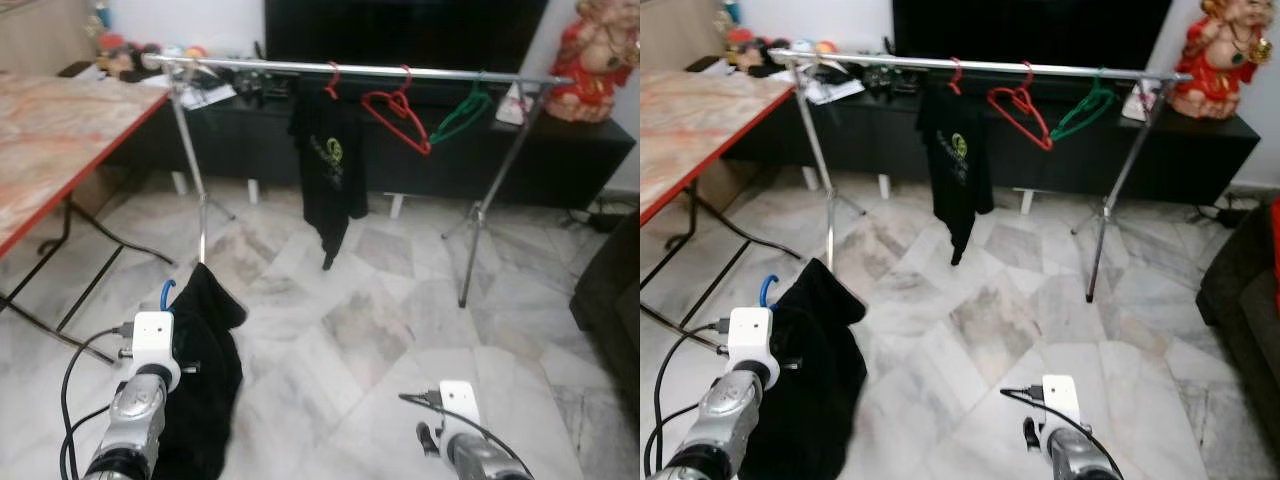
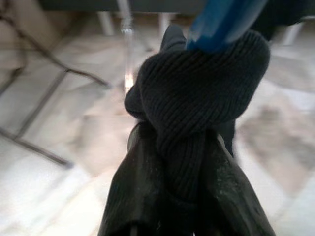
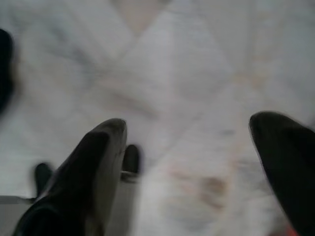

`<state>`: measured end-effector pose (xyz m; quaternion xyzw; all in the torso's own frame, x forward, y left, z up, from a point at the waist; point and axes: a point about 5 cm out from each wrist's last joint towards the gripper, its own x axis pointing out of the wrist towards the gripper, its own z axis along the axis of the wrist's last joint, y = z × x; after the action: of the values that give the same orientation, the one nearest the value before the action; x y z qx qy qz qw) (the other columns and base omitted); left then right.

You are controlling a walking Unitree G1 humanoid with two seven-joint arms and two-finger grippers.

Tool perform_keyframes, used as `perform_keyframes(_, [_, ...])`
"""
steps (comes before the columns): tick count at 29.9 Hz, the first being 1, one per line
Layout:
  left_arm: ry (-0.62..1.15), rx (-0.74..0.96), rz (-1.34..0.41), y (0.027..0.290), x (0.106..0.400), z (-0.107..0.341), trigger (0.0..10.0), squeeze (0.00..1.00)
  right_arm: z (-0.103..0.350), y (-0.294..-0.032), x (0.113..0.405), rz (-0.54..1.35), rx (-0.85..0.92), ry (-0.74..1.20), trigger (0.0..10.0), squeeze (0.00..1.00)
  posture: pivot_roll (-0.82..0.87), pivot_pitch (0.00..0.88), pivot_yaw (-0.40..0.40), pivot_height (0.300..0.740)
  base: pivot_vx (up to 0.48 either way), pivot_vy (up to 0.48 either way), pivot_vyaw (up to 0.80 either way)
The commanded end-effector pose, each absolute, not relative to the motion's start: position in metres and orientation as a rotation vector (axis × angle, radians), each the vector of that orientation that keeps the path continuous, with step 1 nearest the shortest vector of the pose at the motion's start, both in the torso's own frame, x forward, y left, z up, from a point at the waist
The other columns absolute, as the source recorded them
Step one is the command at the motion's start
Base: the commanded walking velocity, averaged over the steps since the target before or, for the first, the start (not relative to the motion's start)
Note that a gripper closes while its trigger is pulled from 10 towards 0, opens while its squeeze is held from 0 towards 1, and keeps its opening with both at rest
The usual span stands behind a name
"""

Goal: Hang hanger

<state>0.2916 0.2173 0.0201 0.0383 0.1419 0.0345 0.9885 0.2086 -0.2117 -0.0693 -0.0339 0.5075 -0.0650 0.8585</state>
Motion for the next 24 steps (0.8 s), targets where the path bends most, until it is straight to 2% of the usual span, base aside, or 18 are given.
perform_keyframes(1, [0.248, 0.090, 0.092, 0.2273, 0.2958, 0.0294, 10.0, 0.00, -0.0642, -0.2062, 0.2191, -0.116, -0.070, 1.037, 10.0, 0.00, 0.03, 0.000, -0.046, 0.740, 0.341, 0.000, 0.59])
perform_keyframes(24, [0.239, 0.087, 0.095, 0.2273, 0.2974, 0.0317, 10.0, 0.00, -0.0631, -0.2056, 0.2211, -0.108, -0.068, 1.038, 10.0, 0.00, 0.02, 0.000, -0.042, 0.740, 0.347, 0.000, 0.03])
